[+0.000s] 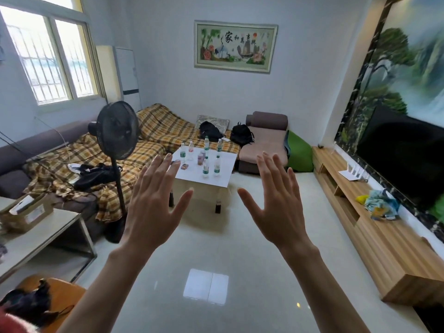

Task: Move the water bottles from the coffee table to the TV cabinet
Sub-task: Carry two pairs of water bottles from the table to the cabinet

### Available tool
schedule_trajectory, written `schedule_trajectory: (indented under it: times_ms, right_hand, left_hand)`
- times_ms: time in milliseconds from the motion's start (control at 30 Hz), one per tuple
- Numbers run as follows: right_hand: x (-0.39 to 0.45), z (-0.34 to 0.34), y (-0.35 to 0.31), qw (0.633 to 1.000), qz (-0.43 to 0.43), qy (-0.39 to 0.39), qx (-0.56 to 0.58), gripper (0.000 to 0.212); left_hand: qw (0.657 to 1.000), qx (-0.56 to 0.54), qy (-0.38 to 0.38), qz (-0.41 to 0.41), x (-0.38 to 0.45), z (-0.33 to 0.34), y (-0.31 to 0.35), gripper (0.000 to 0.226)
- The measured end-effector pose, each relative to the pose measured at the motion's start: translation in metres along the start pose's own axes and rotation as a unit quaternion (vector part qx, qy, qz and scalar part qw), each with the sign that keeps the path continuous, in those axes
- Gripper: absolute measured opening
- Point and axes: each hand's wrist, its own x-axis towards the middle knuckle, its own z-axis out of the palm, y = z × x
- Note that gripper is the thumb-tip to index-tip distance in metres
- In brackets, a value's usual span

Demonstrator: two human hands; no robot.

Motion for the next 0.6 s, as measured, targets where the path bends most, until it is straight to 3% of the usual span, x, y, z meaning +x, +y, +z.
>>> schedule_trajectory:
  times_ms: [600]
  right_hand:
    - [0.181, 0.219, 0.147, 0.999, 0.023, -0.023, -0.008, 0.080]
  left_hand:
    - [0.999, -0.012, -0.033, 0.014, 0.193, 0.258, -0.092, 0.073]
